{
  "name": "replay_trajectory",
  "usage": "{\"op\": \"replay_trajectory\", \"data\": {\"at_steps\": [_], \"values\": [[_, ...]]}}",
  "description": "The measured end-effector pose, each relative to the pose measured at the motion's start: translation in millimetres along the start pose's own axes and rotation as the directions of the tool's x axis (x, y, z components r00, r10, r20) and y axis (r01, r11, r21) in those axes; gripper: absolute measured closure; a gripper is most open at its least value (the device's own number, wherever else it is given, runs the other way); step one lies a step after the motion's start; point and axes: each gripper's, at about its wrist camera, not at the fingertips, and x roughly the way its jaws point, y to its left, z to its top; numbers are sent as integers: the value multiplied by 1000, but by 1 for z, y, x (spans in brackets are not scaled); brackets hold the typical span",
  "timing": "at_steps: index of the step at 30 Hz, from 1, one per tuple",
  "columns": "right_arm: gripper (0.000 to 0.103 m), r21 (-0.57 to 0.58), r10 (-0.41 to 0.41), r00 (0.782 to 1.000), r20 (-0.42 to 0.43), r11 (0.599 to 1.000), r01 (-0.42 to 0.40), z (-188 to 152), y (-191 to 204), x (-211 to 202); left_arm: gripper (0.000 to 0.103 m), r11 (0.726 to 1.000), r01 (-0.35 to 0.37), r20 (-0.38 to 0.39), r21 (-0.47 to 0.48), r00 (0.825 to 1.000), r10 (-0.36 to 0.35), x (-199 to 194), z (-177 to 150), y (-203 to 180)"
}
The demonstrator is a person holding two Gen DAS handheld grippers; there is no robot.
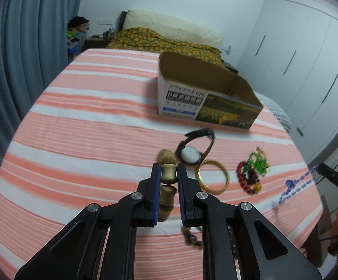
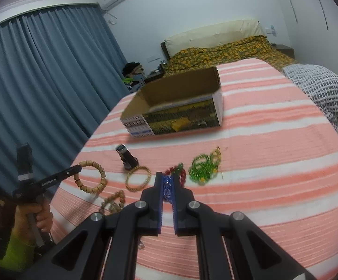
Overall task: Organize jewelry
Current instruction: 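Close the right tool on the blue bracelet while the left tool grips the wooden bead bracelet, then carry both bracelets over the cardboard box and open both tools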
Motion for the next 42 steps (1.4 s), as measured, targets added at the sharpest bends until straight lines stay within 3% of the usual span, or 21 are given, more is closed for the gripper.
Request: {"op": "replay_trajectory", "data": {"at_steps": [9, 19, 24, 29, 38, 40, 41, 42], "values": [[97, -39, 49, 998, 36, 998, -48, 48, 17, -8, 91, 998, 63, -3, 7, 998, -63, -16, 42, -5], [97, -132, 65, 992, 104, 990, -51, 163, 46, 17, 91, 994, 64, 25, 91, 997, -67, -4, 145, -26], [97, -144, 42, 995, 90, 989, -29, 216, 52, 59, 91, 989, 55, -1, 134, 998, -55, 41, 191, -46], [97, -138, -6, 1000, 4, 990, 7, 251, 46, 124, 91, 988, 42, -47, 149, 998, -35, 91, 218, -61], [96, -64, -63, 987, -150, 997, 54, 259, 18, 221, 91, 986, 30, -158, 164, 987, -3, 171, 226, -76], [93, -49, -55, 983, -175, 998, 47, 252, 12, 233, 88, 985, 23, -174, 173, 985, 7, 176, 222, -79], [93, -50, -62, 982, -180, 997, 54, 249, 11, 236, 74, 985, 3, -180, 175, 983, 29, 178, 219, -79], [82, -53, -73, 980, -183, 997, 65, 247, 9, 238, 46, 985, -6, -183, 174, 982, 39, 178, 219, -80]]}}
